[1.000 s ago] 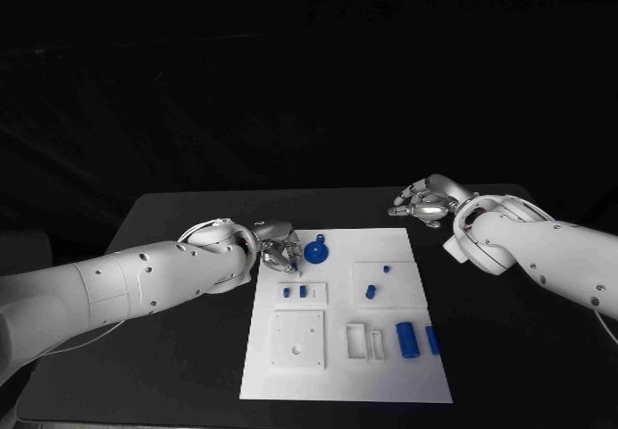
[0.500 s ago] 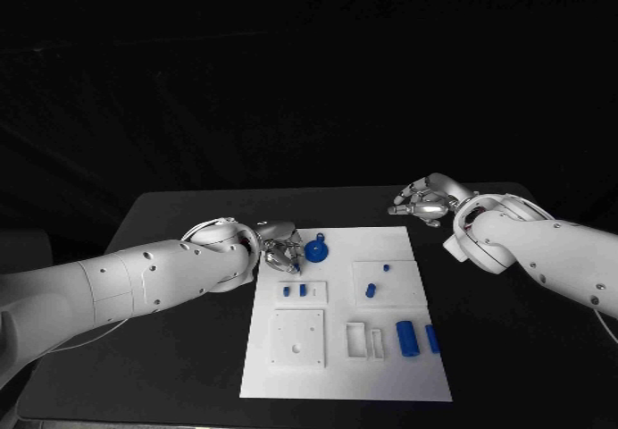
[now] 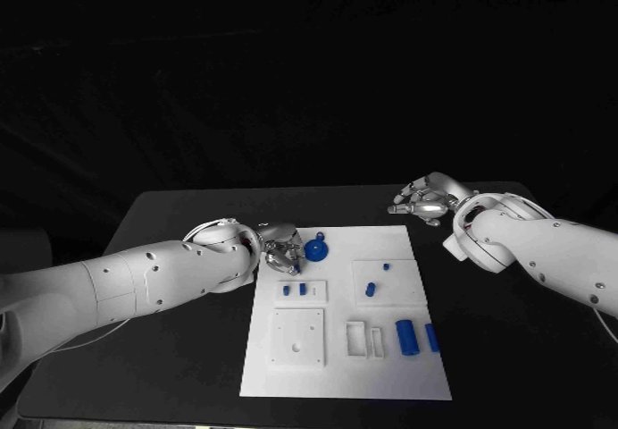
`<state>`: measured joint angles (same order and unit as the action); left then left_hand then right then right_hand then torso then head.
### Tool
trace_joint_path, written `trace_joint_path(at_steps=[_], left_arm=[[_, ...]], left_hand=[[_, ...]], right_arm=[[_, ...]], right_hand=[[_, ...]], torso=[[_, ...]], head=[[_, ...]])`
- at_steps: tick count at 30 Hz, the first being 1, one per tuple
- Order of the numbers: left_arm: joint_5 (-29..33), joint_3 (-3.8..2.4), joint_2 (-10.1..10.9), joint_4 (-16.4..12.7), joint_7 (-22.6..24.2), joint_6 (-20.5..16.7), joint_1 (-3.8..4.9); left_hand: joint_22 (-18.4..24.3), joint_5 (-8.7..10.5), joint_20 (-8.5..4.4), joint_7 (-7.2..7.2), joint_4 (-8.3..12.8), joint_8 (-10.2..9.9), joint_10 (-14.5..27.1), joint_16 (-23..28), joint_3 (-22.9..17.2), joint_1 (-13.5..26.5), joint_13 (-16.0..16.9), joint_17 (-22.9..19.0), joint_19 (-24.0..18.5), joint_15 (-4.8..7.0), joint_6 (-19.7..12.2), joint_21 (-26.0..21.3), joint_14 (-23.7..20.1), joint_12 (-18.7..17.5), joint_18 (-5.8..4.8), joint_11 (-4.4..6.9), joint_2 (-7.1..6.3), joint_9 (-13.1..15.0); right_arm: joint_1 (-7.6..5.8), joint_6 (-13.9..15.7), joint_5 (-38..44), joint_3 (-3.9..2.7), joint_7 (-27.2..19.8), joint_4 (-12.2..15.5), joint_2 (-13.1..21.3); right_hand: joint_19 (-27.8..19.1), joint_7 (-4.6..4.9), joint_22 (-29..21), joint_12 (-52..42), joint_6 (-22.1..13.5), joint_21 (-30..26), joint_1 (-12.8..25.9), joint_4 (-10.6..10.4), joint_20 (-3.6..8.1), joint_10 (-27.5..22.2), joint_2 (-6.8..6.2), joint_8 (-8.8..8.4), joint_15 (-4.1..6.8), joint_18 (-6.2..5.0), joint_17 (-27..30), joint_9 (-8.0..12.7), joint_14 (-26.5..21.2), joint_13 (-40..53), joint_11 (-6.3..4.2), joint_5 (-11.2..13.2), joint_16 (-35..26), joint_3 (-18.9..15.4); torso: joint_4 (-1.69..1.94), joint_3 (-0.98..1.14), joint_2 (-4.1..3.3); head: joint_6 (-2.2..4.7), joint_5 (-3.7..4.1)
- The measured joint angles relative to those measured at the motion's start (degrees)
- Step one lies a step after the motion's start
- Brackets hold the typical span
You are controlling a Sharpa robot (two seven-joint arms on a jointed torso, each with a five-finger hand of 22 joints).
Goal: Assemble the parts on the task board
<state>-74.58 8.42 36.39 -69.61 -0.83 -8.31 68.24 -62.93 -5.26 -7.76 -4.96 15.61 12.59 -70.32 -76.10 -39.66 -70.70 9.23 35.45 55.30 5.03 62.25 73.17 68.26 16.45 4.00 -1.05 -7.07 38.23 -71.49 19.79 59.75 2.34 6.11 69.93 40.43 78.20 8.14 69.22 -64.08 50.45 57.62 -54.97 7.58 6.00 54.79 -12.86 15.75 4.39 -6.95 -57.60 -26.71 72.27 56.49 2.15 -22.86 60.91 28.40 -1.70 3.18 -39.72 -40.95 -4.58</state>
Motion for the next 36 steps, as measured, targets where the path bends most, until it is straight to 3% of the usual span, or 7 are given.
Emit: trace_joint_path(at_steps=[17,23,36], left_arm=[[-0.28,0.56,-0.18,0.11,0.22,-0.24,0.19],[-2.50,1.01,-0.16,-0.35,0.43,-1.14,0.11],[-6.09,1.54,0.02,-1.13,0.81,-3.40,0.02]], left_hand=[[0.00,-0.01,0.01,0.01,0.00,0.01,-0.01,0.00,0.00,-0.02,0.01,-0.05,0.00,-0.09,-0.02,0.00,0.07,-0.34,0.01,0.01,-0.01,0.00],[0.00,-0.02,0.02,-0.19,0.18,0.23,-0.02,-0.23,-0.17,-0.09,0.28,-0.12,0.01,-0.10,0.24,0.00,0.06,-0.31,0.02,0.02,-0.07,-0.06],[-0.03,-1.58,-0.03,0.16,0.27,0.45,-0.23,-0.85,-0.10,-0.33,0.29,-0.20,-0.23,0.12,0.59,0.00,0.30,-0.33,0.05,0.23,-0.32,-0.37]], right_arm=[[0.07,-0.01,0.00,0.00,-0.02,-0.10,-0.09],[0.12,-0.01,0.00,0.00,-0.03,-0.14,-0.09],[0.22,-0.02,-0.01,0.00,-0.04,-0.17,-0.08]], right_hand=[[0.00,-0.04,-0.05,0.00,0.04,0.00,0.20,0.00,0.00,0.00,0.20,0.00,0.00,-0.01,0.00,0.00,0.00,-0.06,0.00,0.00,0.00,0.00],[0.00,-0.07,-0.05,0.00,0.07,0.00,0.20,0.00,0.00,0.00,0.20,0.00,0.00,0.00,0.00,0.00,0.00,-0.15,0.00,0.00,-0.23,0.00],[0.00,-0.10,-0.10,0.00,0.08,0.00,0.20,0.16,0.00,0.00,0.20,0.00,0.00,0.00,-0.01,0.00,0.00,-0.15,0.00,0.00,-0.23,-0.16]], torso=[[0.03,-0.01,0.01],[0.03,-0.01,0.01],[0.04,-0.04,0.01]], head=[[-0.15,-0.01],[-0.18,0.03],[-0.26,0.03]])
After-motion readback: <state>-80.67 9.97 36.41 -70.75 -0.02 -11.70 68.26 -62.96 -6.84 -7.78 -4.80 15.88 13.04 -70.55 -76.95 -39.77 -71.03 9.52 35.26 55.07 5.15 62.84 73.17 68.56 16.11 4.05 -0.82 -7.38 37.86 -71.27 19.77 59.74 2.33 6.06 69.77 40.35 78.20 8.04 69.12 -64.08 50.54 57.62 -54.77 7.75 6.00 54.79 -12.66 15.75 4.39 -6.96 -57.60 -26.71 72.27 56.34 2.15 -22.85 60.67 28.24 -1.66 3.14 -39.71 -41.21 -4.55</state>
